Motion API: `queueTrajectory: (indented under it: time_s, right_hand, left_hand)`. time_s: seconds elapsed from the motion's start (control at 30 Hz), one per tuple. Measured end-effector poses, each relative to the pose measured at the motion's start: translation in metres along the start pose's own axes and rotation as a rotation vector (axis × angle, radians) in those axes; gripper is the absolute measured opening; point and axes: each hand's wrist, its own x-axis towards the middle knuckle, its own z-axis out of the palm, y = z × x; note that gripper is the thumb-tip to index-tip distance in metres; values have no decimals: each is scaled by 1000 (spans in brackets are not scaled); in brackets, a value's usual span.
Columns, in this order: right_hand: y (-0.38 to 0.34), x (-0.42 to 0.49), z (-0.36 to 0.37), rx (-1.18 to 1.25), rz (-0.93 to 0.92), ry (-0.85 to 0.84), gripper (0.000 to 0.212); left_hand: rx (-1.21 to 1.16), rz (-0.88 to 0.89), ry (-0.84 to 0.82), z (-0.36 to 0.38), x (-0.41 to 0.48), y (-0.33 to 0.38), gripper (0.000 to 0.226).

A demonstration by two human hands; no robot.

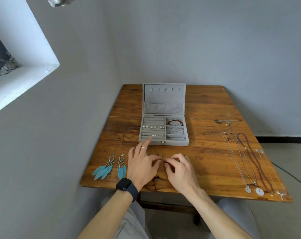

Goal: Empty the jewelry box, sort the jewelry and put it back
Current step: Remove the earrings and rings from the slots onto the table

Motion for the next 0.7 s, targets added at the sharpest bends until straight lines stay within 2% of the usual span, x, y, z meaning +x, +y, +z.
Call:
queueTrajectory:
  time_s: [0.53,0.7]
  right_hand:
    - [-3,-6,-6,46,-1,-14,28]
    - [-4,-3,-16,67,-26,-16,27]
  left_hand:
    - [-79,5,-68,-2,-2,-5,20]
    - [-83,-33,-54,-9,1,-10,30]
